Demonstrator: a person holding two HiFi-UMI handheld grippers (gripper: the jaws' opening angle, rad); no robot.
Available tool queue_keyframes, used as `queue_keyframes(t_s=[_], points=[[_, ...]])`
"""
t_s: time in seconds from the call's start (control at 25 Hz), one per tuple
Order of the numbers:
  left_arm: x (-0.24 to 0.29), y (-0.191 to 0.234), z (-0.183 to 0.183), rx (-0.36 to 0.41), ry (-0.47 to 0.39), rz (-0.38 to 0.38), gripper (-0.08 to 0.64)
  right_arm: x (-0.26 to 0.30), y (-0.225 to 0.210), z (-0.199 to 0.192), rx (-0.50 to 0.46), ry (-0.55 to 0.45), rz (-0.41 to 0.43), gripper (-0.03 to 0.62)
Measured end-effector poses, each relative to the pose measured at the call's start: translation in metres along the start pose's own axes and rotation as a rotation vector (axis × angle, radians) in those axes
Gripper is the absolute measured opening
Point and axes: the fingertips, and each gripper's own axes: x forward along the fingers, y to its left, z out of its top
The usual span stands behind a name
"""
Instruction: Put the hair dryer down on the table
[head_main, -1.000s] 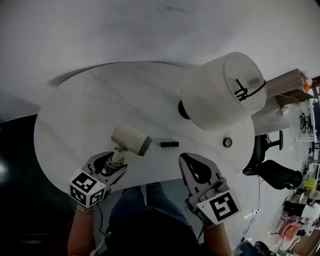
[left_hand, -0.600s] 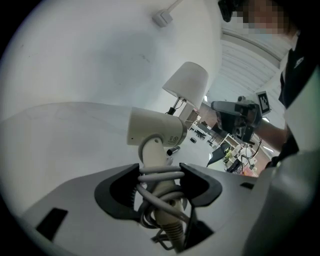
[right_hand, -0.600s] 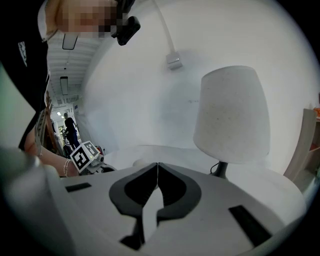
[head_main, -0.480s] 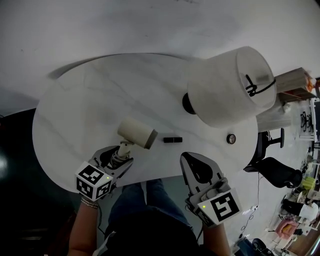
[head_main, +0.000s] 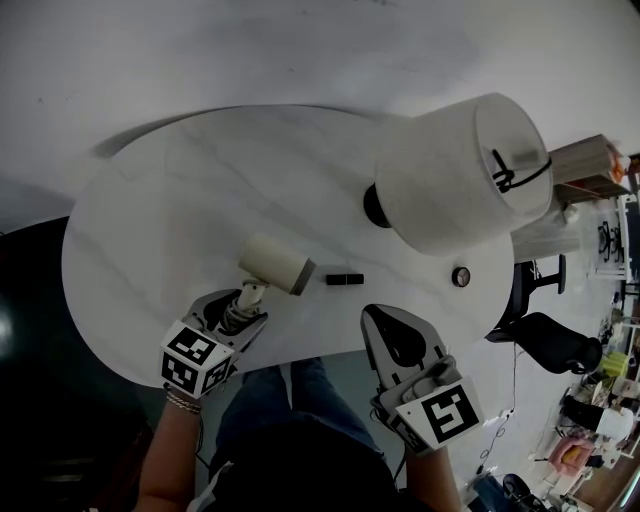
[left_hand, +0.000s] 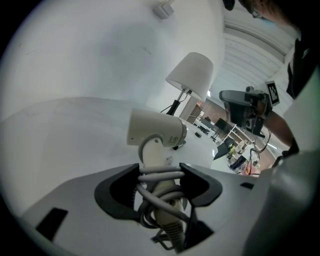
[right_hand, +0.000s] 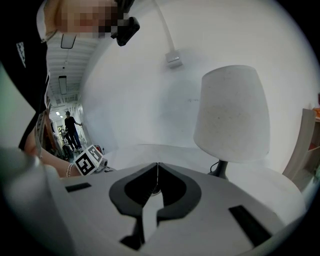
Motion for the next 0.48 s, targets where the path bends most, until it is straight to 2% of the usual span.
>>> queue_keyframes(t_s=[0.16,0.48], points=[[0.006,0.004,-0.001,-0.028,0.003,0.022,0.266,0.001,-0.001,-0.003,-0.010,0.012,-0.001,0.018],[0.014,0.005,-0.002,-0.026,0.011,0.026,0.265,0.004,0.000,0.001,-0.002,-0.002,0.005,0.018]])
